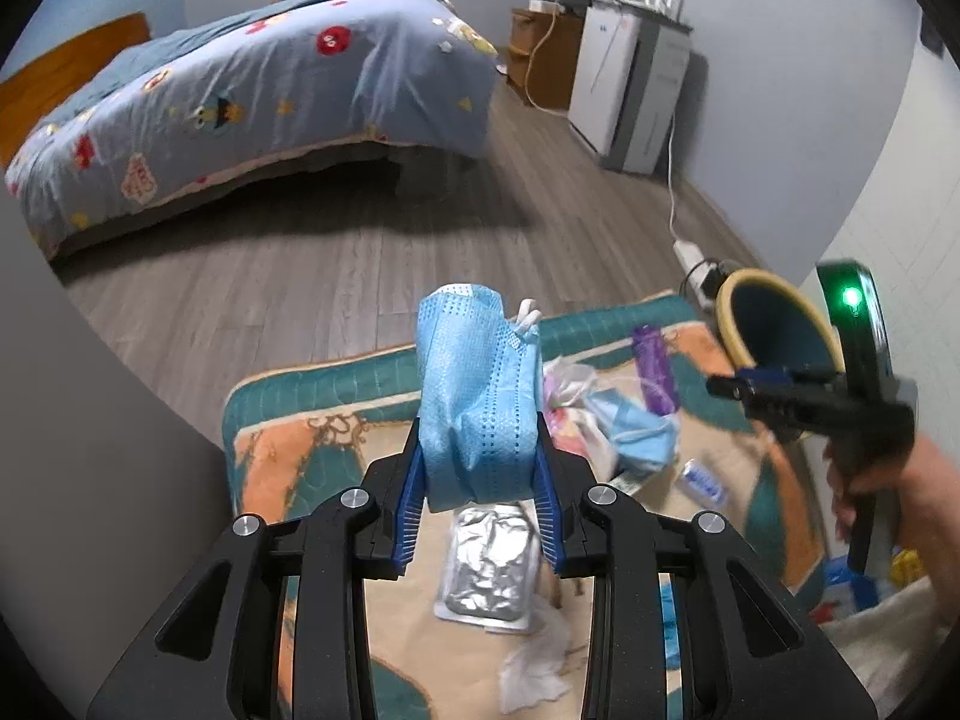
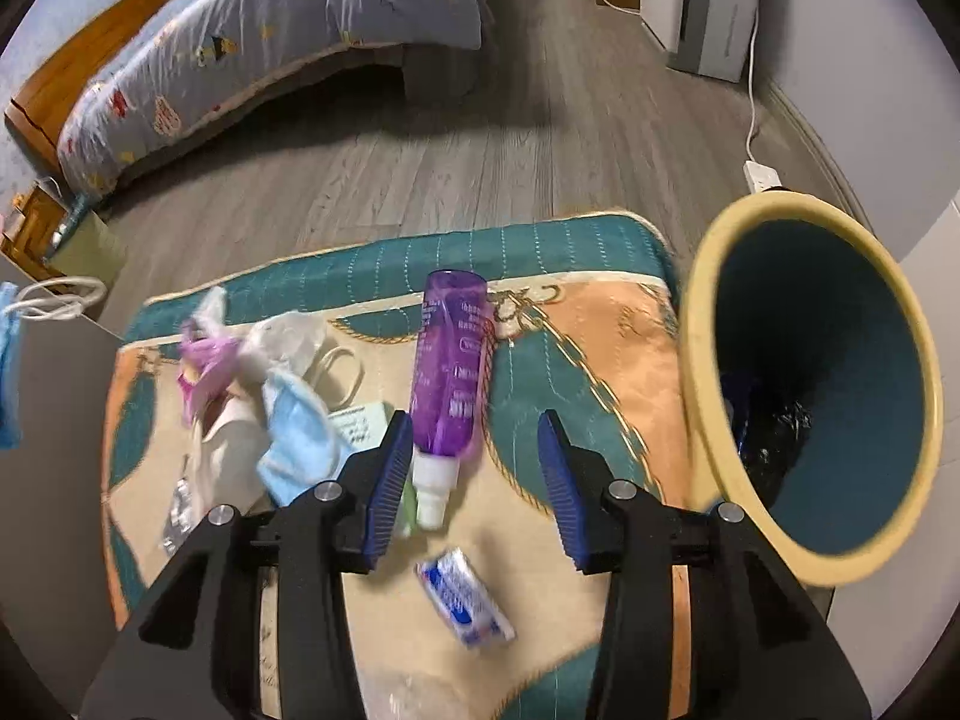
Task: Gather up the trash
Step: 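Lift the purple spray bottle with the right tool and drop it into the wastebasket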
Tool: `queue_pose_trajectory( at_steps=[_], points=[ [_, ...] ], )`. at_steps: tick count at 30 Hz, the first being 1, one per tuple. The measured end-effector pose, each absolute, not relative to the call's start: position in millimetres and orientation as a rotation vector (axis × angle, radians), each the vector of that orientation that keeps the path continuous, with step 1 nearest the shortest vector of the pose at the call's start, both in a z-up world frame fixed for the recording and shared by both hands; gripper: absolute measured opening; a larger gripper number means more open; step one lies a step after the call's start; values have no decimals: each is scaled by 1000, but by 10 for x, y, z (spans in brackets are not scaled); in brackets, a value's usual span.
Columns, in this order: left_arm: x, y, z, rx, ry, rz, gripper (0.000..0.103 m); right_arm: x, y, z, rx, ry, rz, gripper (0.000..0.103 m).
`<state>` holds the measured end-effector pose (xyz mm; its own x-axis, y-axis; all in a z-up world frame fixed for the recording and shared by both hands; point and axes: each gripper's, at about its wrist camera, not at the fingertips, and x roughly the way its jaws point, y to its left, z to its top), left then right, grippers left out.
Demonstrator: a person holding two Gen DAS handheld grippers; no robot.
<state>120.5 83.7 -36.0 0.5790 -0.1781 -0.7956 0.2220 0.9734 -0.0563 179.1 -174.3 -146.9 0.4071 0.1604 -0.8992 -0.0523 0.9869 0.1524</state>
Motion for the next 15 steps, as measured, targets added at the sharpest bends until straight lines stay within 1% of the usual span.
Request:
queue_pose_trajectory(
  at_steps=[10,11,13,15],
  points=[
    [1339,761,-524,35,939,-261,34,2169,-1625,-1888,143,1209,132,43],
    [1354,750,-534,33,943,-265,34,2184,-1613,-1908,140,1213,133,41],
    [1366,717,-564,39,950,-273,34,2197,-1584,-1948,135,1223,148,33],
    [1374,690,-590,44,959,-277,34,2176,-1555,-1962,134,1228,162,33]
  ],
)
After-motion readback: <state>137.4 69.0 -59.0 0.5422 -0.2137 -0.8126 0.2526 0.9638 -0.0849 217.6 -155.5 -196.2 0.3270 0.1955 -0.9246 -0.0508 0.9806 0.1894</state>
